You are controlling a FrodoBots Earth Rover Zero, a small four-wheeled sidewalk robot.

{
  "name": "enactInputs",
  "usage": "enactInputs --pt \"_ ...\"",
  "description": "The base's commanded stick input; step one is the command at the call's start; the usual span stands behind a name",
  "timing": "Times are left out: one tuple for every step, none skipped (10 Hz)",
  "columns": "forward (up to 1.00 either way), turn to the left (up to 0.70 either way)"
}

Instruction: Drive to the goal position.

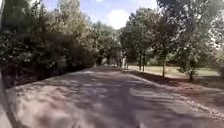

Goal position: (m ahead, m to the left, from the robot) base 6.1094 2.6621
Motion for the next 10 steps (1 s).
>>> enactInputs --pt "0.7 0.0" --pt "0.7 0.0" --pt "0.7 0.0" --pt "0.7 0.0" --pt "0.7 0.0" --pt "0.7 0.0" --pt "0.7 0.0" --pt "0.7 0.0" --pt "0.7 0.0" --pt "0.7 0.0"
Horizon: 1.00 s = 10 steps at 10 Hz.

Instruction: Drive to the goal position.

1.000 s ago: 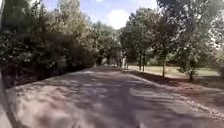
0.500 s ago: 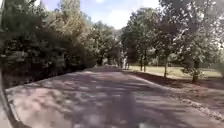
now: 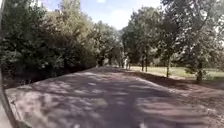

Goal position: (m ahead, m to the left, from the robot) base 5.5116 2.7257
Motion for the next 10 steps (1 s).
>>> enactInputs --pt "0.7 0.0" --pt "0.7 0.0" --pt "0.7 0.0" --pt "0.7 0.0" --pt "0.7 0.0" --pt "0.7 0.0" --pt "0.7 0.0" --pt "0.7 0.0" --pt "0.7 0.0" --pt "0.7 0.0"
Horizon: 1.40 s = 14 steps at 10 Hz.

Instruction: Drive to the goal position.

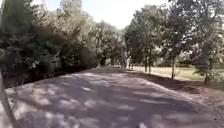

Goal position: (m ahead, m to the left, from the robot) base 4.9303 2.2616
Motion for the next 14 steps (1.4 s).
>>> enactInputs --pt "0.7 0.0" --pt "0.7 0.0" --pt "0.7 0.0" --pt "0.7 0.0" --pt "0.7 0.0" --pt "0.7 0.0" --pt "0.7 0.0" --pt "0.7 0.0" --pt "0.7 0.0" --pt "0.7 0.0" --pt "0.7 0.0" --pt "0.7 0.0" --pt "0.7 0.0" --pt "0.7 0.0"
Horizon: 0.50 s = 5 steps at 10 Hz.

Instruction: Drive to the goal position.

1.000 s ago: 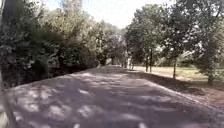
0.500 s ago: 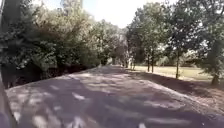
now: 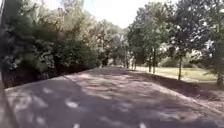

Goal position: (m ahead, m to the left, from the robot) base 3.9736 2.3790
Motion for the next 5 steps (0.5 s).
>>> enactInputs --pt "0.7 0.0" --pt "0.7 0.0" --pt "0.7 0.0" --pt "0.7 0.0" --pt "0.7 0.0"
